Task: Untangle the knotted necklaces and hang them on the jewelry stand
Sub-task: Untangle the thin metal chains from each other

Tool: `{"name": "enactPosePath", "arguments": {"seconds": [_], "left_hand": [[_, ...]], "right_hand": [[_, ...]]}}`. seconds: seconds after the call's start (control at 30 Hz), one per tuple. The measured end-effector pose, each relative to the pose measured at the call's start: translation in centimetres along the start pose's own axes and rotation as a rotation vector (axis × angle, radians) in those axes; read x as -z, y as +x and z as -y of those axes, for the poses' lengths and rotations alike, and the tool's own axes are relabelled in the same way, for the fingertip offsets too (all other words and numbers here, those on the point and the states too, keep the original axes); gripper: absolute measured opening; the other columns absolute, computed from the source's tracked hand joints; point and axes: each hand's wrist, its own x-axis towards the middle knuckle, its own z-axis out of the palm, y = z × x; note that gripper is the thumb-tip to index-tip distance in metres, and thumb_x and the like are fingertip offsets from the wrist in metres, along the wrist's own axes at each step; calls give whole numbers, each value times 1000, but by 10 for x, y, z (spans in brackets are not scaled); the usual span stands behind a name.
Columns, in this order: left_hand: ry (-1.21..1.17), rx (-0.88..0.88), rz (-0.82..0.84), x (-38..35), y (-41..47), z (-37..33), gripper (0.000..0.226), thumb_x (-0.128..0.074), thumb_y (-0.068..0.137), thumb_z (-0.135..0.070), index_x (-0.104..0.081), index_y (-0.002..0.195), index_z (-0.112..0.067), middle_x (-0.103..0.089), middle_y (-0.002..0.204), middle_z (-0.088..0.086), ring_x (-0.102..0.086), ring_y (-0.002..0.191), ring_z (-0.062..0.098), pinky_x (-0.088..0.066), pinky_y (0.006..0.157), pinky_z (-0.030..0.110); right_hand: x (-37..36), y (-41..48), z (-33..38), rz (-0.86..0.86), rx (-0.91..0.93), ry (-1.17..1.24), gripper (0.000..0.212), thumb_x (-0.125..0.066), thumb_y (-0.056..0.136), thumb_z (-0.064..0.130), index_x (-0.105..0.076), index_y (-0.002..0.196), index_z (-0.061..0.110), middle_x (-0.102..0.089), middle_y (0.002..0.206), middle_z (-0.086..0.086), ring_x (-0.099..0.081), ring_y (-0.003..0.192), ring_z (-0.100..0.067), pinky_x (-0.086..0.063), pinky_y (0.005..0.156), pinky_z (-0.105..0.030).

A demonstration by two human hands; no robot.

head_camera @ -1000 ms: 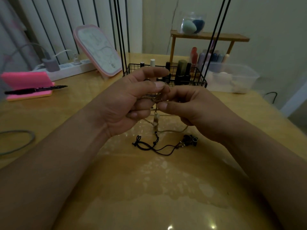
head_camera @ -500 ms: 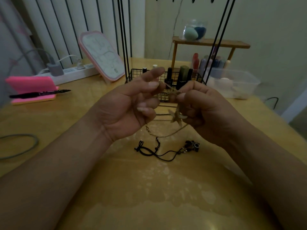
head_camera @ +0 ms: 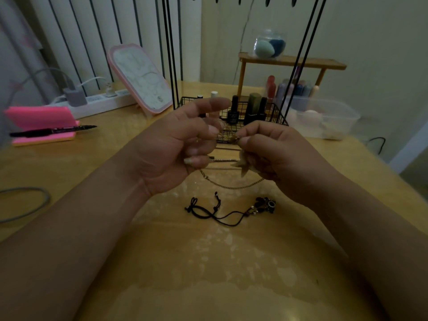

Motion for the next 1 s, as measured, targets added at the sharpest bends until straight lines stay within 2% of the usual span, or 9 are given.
{"name": "enactPosePath", "arguments": {"seconds": [0.17, 0.33, 0.43, 0.57, 0.63, 0.77, 0.8, 0.87, 1.0], "left_hand": [[314, -27, -81, -7, -1, 3, 45, -56, 95, 9, -62, 133, -13, -51, 87, 2, -33, 54, 8, -32, 41, 18], [616, -69, -109, -12, -5, 5, 39, -64, 93, 6, -65, 121, -22, -48, 79, -1, -44, 56, 7, -42, 48, 24], [781, -106, -143, -13, -5, 6, 34, -68, 92, 2, -64, 115, -23, -47, 69, -6, -47, 59, 10, -52, 52, 27], [1000, -153, -182, -13, -6, 9, 19, -74, 91, -10, -64, 99, -24, -45, 60, -11, -48, 56, 6, -62, 56, 36], [1033, -164, -193, -11, -7, 7, 14, -76, 91, -15, -65, 92, -23, -46, 57, -11, -50, 54, 6, -63, 57, 38], [982, -135, -206, -10, -9, 0, 7, -73, 95, -16, -68, 91, -19, -57, 62, 2, -62, 54, 15, -58, 54, 24], [971, -116, -198, -11, -9, -1, 6, -71, 96, -15, -69, 92, -19, -60, 61, 1, -64, 54, 14, -58, 54, 22], [957, -84, -167, -11, -10, -2, 6, -68, 98, -14, -71, 96, -19, -62, 58, -2, -65, 54, 12, -59, 56, 24], [897, -17, -99, -11, -11, -3, 8, -64, 101, -14, -71, 100, -17, -66, 62, 8, -67, 56, 20, -58, 58, 25]], "right_hand": [[1, 0, 0, -20, 21, -25, 11, -58, 102, 11, -69, 102, 13, -54, 58, 2, -40, 50, -10, -29, 45, -22], [1, 0, 0, 18, 18, -59, 10, -58, 102, 14, -67, 101, 10, -56, 59, 2, -42, 49, -10, -31, 46, -23], [-1, -1, -1, 17, 34, -109, 7, -63, 100, 14, -67, 98, 8, -59, 61, -1, -48, 49, -8, -37, 46, -18], [-2, -2, 0, -3, 101, -159, 10, -69, 97, 12, -67, 98, 3, -69, 71, -6, -56, 53, -3, -42, 50, -12], [1, -2, 1, -20, 123, -160, 8, -67, 98, 11, -65, 98, 3, -72, 76, -4, -57, 54, 1, -41, 50, -10], [4, -1, 4, -60, 94, -217, 10, -61, 102, 18, -63, 98, 9, -76, 80, -5, -63, 60, 0, -44, 52, -13], [4, -1, 4, -61, 79, -229, 12, -59, 104, 21, -62, 99, 10, -75, 78, -4, -65, 60, -2, -46, 51, -14], [3, -2, 5, -49, 61, -242, 14, -56, 105, 23, -60, 100, 11, -72, 72, -3, -64, 59, -6, -46, 50, -17], [2, -3, 5, -27, 75, -264, 13, -56, 106, 25, -59, 101, 13, -69, 68, -2, -62, 59, -10, -46, 50, -20]]}}
